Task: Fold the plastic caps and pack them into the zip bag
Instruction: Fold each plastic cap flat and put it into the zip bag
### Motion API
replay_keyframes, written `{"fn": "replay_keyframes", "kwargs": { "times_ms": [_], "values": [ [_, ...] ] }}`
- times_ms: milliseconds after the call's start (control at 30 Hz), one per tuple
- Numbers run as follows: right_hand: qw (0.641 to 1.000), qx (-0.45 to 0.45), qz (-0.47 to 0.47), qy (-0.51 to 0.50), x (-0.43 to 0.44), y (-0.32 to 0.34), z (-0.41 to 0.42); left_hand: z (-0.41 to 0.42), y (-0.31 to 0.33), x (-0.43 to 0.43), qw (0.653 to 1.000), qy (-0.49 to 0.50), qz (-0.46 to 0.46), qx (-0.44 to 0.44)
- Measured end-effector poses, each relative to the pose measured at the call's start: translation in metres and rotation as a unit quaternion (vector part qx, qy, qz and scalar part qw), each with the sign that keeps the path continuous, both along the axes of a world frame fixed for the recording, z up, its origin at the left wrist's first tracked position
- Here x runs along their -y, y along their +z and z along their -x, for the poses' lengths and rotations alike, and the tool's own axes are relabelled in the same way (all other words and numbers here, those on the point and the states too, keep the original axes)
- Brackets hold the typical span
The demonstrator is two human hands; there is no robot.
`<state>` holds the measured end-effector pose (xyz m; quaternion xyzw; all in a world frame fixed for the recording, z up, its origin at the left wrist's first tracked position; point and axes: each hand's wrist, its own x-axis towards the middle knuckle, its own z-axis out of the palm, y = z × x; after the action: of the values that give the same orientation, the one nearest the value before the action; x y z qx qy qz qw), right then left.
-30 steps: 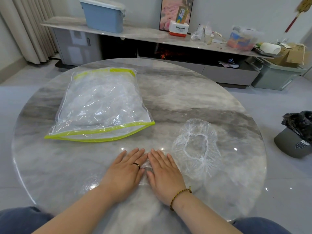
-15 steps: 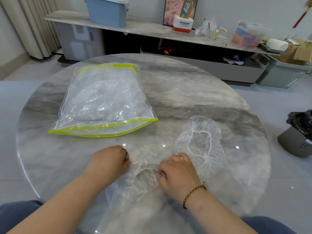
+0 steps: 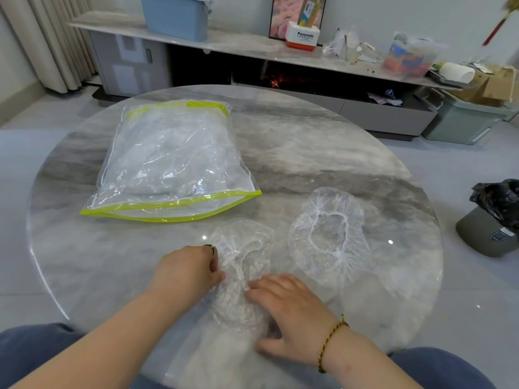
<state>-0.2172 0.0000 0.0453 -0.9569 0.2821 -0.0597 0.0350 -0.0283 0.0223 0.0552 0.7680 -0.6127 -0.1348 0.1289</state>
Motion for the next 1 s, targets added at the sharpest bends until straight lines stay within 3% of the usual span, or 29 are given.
{"fn": "replay_keyframes", "kwargs": {
  "times_ms": [67, 167, 233, 267, 400, 500, 567, 633, 733, 900, 1000],
  "values": [
    [1.0, 0.02, 0.018, -0.003, 0.002, -0.002, -0.003, 0.002, 0.004, -0.003, 0.998, -0.024, 0.056, -0.007],
    [0.998, 0.06, 0.001, -0.021, 0.011, -0.006, -0.006, -0.001, 0.0, -0.004, 0.969, -0.169, 0.179, -0.023],
    [0.99, 0.096, -0.08, -0.061, 0.016, -0.006, -0.007, -0.007, -0.008, -0.004, 0.947, -0.256, 0.193, -0.023],
    [0.979, 0.124, -0.134, -0.09, 0.017, -0.005, -0.007, -0.009, -0.006, -0.006, 0.95, -0.272, 0.151, -0.017],
    [0.892, 0.242, -0.325, -0.2, 0.022, 0.0, -0.006, -0.004, -0.003, -0.006, 0.971, -0.233, 0.041, 0.019],
    [0.857, 0.242, -0.399, -0.218, 0.023, 0.002, -0.009, 0.003, -0.011, 0.0, 0.987, -0.116, 0.071, -0.086],
    [0.883, 0.192, -0.37, -0.218, 0.023, 0.0, -0.012, 0.002, -0.018, 0.004, 0.977, -0.012, 0.097, -0.191],
    [0.901, 0.178, -0.318, -0.235, 0.023, -0.001, -0.016, 0.003, -0.021, 0.01, 0.968, 0.04, 0.1, -0.228],
    [0.889, 0.204, -0.282, -0.297, 0.028, -0.004, -0.021, 0.007, -0.025, 0.014, 0.967, 0.062, 0.129, -0.21],
    [0.931, 0.133, -0.149, -0.305, 0.027, -0.001, -0.023, 0.011, -0.029, 0.014, 0.979, 0.046, 0.145, -0.138],
    [0.954, 0.207, 0.009, -0.218, 0.027, -0.009, -0.023, 0.011, -0.023, 0.013, 0.986, 0.034, 0.132, -0.1]
  ]
}}
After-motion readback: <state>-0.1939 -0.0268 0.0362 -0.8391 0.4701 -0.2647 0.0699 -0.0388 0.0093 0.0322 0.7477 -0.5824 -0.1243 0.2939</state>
